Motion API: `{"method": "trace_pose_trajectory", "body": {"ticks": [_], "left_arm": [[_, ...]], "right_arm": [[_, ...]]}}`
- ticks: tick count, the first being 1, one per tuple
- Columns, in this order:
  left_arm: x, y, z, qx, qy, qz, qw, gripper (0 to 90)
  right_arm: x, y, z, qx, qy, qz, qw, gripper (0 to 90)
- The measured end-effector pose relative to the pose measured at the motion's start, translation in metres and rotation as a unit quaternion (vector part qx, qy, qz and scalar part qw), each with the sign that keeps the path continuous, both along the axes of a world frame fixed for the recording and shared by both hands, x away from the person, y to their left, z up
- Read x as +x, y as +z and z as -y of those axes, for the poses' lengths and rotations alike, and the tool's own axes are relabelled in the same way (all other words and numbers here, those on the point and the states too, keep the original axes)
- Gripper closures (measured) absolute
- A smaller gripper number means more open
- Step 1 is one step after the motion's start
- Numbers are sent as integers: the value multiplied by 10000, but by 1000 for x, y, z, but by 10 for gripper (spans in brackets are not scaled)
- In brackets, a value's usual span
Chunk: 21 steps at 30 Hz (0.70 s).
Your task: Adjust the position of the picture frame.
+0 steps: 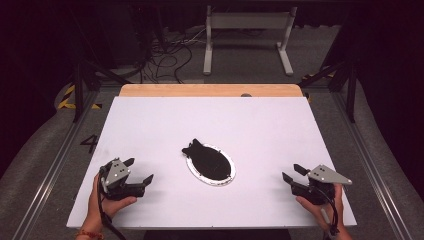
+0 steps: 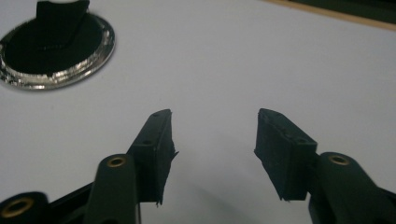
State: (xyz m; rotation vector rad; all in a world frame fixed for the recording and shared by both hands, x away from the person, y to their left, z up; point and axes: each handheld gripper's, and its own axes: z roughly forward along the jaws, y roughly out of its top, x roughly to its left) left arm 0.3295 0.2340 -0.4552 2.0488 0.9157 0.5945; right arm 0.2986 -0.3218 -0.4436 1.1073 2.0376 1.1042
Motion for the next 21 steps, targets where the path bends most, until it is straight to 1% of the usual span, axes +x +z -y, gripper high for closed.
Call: {"method": "trace_pose_trajectory", "body": {"ticks": [1,3,4,6,7,8,9,10,11,12,13,14,15,16,17,19,20,21], "left_arm": [[1,-2,0,39,-63,-79,9999,194],[0,-3,0,152,-58,-33,9999,222],[-1,-4,-1,110,-71,-31,9999,234],[-1,-3,-2,102,-47,-13,9999,271],[0,-3,-2,31,-41,-2,10000,293],[0,-2,-3,5,-61,10,10000,311],[2,-2,-4,-16,-87,-28,10000,345],[4,0,-4,40,-113,1,9999,409],[7,3,-4,95,-109,15,9999,454],[11,6,-4,83,-138,62,9999,514],[15,8,-4,-7,-165,75,9998,562],[19,10,-4,-46,-240,64,9997,586],[23,12,-2,-52,-290,106,9995,630],[28,14,2,-15,-326,83,9994,665],[32,15,4,17,-347,80,9994,702],[41,18,12,-8,-365,47,9993,764],[48,20,16,-3,-413,31,9991,774],[52,21,19,-52,-416,15,9991,812]], "right_arm": [[0,-2,-1,-22,94,-17,10000,443],[1,-2,-4,-78,212,-63,9997,449],[1,-1,-5,-139,264,-77,9995,464],[1,-1,-8,-168,326,-90,9993,481],[2,-1,-10,-188,349,-117,9991,495],[2,0,-12,-192,381,-142,9990,524],[3,0,-15,-203,424,-149,9988,545],[4,0,-17,-194,476,-176,9985,561],[5,-1,-20,-181,504,-192,9984,588],[6,-1,-22,-180,544,-228,9981,623],[6,-1,-26,-164,594,-264,9977,655],[7,0,-29,-162,658,-282,9973,688],[7,0,-33,-162,736,-278,9968,738],[8,1,-37,-153,823,-302,9960,772],[9,1,-44,-145,939,-336,9949,804],[11,0,-54,-200,1116,-382,9928,860],[12,-1,-61,-267,1205,-422,9915,867],[12,-2,-70,-367,1326,-464,9894,879]]}}
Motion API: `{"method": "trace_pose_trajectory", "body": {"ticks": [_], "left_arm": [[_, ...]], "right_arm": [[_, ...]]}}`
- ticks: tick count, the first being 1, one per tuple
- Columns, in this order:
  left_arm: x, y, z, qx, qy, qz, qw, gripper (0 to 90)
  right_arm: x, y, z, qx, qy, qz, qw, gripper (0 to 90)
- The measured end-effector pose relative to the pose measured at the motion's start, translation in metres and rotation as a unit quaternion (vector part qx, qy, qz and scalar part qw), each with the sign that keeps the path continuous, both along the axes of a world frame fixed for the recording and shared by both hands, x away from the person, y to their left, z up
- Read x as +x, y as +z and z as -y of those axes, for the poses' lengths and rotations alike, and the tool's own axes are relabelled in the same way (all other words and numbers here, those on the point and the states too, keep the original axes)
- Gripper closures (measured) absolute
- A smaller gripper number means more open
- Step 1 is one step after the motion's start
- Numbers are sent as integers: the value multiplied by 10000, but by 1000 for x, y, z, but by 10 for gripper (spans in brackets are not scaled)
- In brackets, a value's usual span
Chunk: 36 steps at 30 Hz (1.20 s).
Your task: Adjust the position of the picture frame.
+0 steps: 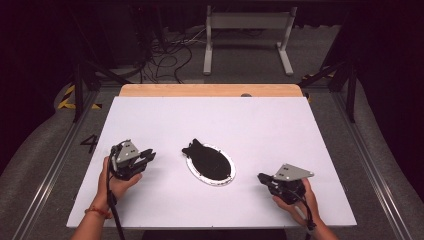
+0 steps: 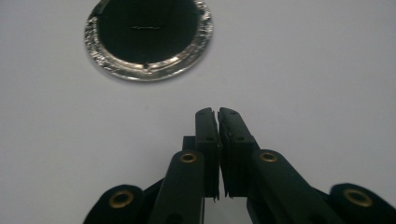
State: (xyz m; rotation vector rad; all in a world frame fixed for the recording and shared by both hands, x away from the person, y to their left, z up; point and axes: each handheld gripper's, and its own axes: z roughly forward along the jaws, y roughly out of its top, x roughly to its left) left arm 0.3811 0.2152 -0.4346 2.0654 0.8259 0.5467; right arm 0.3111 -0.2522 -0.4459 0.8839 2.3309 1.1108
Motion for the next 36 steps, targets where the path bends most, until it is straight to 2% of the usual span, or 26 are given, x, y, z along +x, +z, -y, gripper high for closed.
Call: {"method": "trace_pose_trajectory", "body": {"ticks": [4,5,7,9,10,11,12,13,14,17,19,21,23,30,36], "left_arm": [[23,2,17,-146,-161,-100,9997,864],[28,1,22,-98,-192,-53,9998,881],[37,-3,31,-50,-332,-167,9993,897],[44,-6,40,-2,-407,-175,9990,900],[44,-6,40,-2,-407,-175,9990,900],[48,-6,44,-89,-415,-212,9989,900],[54,-8,51,-57,-421,-149,9990,900],[54,-8,51,-57,-421,-149,9990,900],[60,-12,56,-133,-459,-320,9983,900],[65,-11,65,-303,-511,-341,9977,890],[66,-11,72,-197,-550,-324,9978,886],[67,-16,82,66,-621,-413,9972,876],[68,-20,87,242,-652,-482,9964,872],[71,-23,88,248,-668,-533,9960,893],[70,-23,85,161,-845,-664,9941,900]], "right_arm": [[3,2,-31,-69,380,-56,9992,896],[4,2,-39,-111,463,-51,9989,899],[5,1,-54,-189,591,-89,9980,900],[8,-3,-66,-241,724,-150,9970,900],[8,-3,-66,-241,724,-150,9970,900],[8,-8,-73,-215,793,-208,9964,900],[8,-10,-75,-192,803,-228,9963,900],[8,-10,-75,-192,803,-228,9963,900],[9,-13,-77,-187,850,-276,9958,900],[7,-16,-79,-176,909,-337,9951,900],[5,-17,-80,-195,904,-324,9952,900],[3,-17,-81,-208,902,-310,9952,900],[2,-17,-82,-255,906,-274,9952,900],[2,-17,-89,-263,794,-259,9962,900],[4,-17,-91,-289,669,-251,9970,900]]}}
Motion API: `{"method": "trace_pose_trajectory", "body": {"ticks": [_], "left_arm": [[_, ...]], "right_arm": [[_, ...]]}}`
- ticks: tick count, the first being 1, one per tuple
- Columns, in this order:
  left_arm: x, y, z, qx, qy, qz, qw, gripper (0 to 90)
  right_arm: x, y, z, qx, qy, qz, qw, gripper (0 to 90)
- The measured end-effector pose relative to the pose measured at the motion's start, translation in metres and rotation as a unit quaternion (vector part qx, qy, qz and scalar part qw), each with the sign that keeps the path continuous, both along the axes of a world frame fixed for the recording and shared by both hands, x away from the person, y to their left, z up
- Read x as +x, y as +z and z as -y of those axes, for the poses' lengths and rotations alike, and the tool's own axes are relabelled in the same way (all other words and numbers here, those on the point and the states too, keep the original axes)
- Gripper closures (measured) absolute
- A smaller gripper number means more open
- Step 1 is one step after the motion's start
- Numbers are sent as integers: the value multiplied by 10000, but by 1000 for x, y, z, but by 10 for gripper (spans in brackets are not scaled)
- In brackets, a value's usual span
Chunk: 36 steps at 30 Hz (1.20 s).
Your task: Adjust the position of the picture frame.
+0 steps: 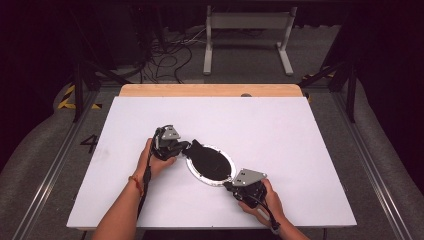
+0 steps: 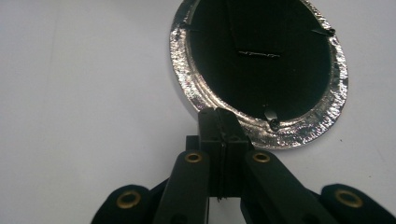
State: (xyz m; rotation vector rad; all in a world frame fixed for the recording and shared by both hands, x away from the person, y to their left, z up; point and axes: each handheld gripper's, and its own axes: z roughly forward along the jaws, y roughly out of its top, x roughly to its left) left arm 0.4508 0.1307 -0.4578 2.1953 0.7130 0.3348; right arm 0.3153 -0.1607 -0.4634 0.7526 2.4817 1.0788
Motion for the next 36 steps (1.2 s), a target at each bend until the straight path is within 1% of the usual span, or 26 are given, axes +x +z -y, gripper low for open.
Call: {"method": "trace_pose_trajectory", "body": {"ticks": [1,2,3,7,9,13,14,17,19,20,21,23,24,25,27,29,30,32,33,34,35,36], "left_arm": [[-1,0,-1,-45,5,-39,10000,900],[-1,0,-1,-45,5,-39,10000,900],[-2,-1,-3,-74,14,-90,9999,900],[-3,0,-3,-25,-35,-105,9999,900],[-4,0,-4,-45,-45,-161,9998,900],[-7,2,-7,40,-108,-177,9998,900],[-8,2,-7,33,-104,-201,9997,900],[-12,2,-9,93,-165,-169,9997,900],[-16,0,-9,163,-241,-210,9994,900],[-18,-1,-7,219,-214,-153,9994,900],[-20,0,-7,279,-203,-122,9993,900],[-22,1,-6,386,-237,-71,9989,900],[-24,2,-6,411,-236,-69,9989,900],[-27,2,-6,417,-238,-68,9988,900],[-31,2,-7,428,-258,4,9988,894],[-35,2,-8,453,-271,3,9986,892],[-37,3,-9,490,-275,14,9984,880],[-41,4,-10,488,-283,-14,9984,884],[-41,4,-10,488,-283,-14,9984,890],[-43,4,-10,485,-306,-31,9983,890],[-44,4,-11,501,-304,-29,9983,897],[-46,4,-10,502,-289,-51,9983,898]], "right_arm": [[0,0,0,-7,-11,18,10000,900],[0,0,0,-7,-11,18,10000,900],[0,0,0,-3,-30,17,10000,900],[0,0,0,-46,-38,44,10000,900],[0,1,1,-72,-84,61,9999,900],[4,1,6,-63,-272,48,9996,900],[5,1,8,-74,-321,59,9994,900],[10,2,14,-81,-488,78,9987,900],[14,1,19,10,-588,37,9983,900],[16,1,21,74,-602,-18,9982,900],[16,1,21,76,-600,-39,9982,900],[16,1,20,31,-589,2,9983,900],[15,1,19,40,-555,-19,9984,900],[15,1,19,43,-514,-27,9987,900],[13,2,18,82,-416,-84,9991,900],[10,2,14,114,-312,-106,9994,900],[9,3,10,121,-209,-120,9996,900],[5,3,4,130,-71,-160,9998,900],[5,3,4,130,-71,-160,9998,900],[3,1,0,100,-7,-174,9998,900],[2,1,-2,64,-5,-112,9999,900],[2,1,-3,54,6,-122,9999,900]]}}
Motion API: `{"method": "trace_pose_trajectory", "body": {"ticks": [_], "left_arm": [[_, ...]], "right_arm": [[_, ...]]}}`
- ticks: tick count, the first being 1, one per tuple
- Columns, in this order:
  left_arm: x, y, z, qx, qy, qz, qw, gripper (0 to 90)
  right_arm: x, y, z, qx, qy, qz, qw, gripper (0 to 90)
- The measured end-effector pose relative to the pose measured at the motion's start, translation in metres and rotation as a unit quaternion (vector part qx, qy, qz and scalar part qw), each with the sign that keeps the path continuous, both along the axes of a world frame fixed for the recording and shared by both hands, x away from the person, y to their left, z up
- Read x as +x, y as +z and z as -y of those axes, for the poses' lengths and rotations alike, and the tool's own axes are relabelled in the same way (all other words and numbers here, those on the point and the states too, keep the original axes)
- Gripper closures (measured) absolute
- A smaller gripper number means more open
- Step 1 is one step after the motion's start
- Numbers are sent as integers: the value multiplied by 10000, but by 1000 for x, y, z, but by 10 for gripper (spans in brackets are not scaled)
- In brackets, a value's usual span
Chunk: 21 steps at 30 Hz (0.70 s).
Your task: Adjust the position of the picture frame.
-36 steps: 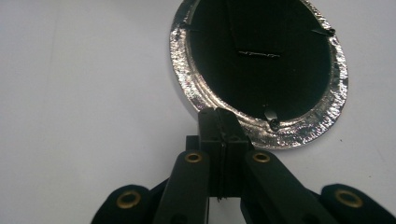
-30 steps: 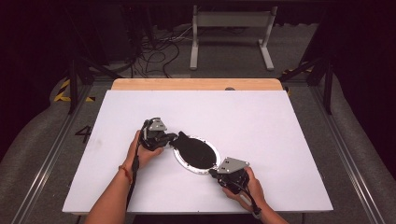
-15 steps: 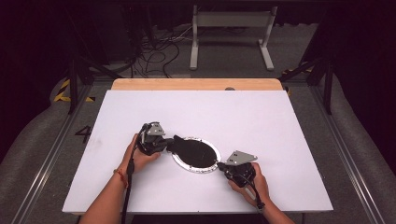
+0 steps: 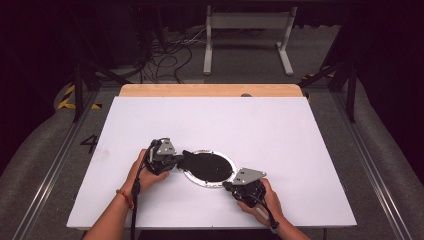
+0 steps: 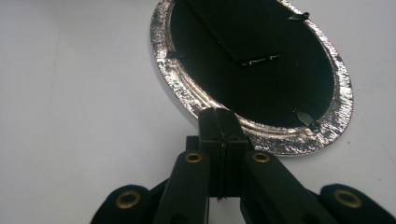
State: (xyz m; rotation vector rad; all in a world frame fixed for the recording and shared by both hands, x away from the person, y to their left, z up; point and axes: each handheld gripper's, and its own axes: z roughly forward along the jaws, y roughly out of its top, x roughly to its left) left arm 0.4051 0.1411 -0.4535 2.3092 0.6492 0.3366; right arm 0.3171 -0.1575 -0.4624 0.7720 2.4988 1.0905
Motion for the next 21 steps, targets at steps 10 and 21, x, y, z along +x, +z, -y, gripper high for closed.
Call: {"method": "trace_pose_trajectory", "body": {"ticks": [10,21], "left_arm": [[-9,-4,-7,-130,29,-150,9998,900],[-19,-7,-5,-235,-41,-208,9995,900]], "right_arm": [[6,0,2,-98,-177,129,9997,900],[18,0,11,-110,-510,186,9985,900]]}}
